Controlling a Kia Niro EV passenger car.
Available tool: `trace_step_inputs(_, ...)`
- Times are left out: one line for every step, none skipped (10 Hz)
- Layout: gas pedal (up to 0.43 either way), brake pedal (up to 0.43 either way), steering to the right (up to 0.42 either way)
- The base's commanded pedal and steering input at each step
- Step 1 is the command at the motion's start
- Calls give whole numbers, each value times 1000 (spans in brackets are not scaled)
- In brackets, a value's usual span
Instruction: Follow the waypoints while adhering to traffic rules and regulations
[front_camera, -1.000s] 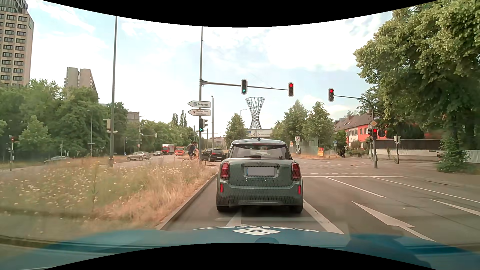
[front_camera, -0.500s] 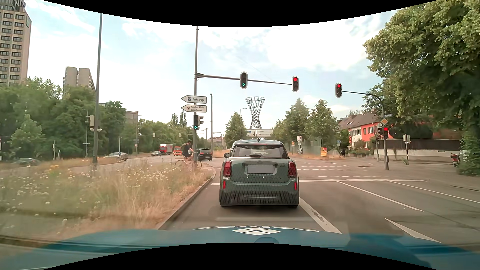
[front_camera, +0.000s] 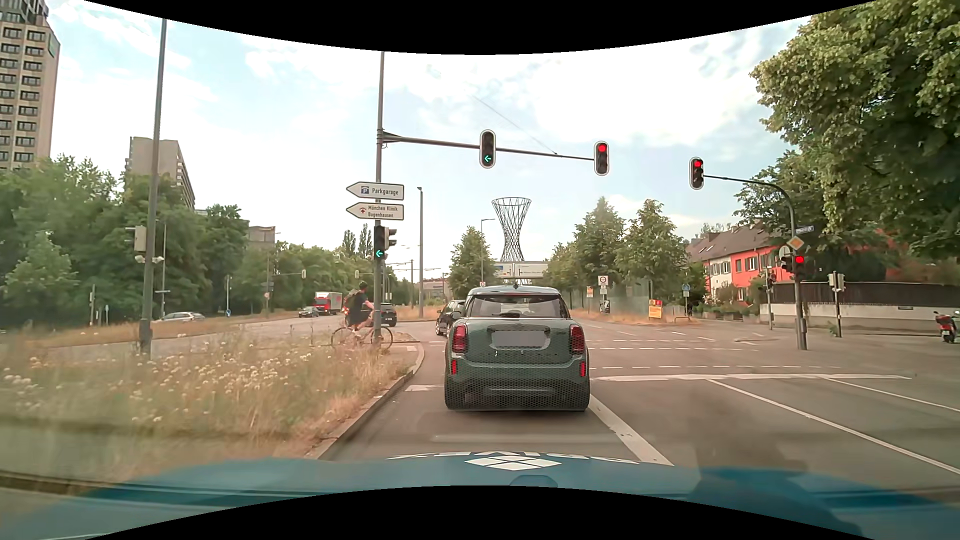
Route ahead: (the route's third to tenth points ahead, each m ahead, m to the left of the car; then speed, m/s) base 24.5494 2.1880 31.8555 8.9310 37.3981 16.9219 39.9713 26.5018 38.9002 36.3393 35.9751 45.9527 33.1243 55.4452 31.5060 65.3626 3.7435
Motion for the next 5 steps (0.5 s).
trace_step_inputs(390, 0, -4)
trace_step_inputs(378, 0, -4)
trace_step_inputs(378, 0, -4)
trace_step_inputs(378, 0, -4)
trace_step_inputs(370, 0, -4)
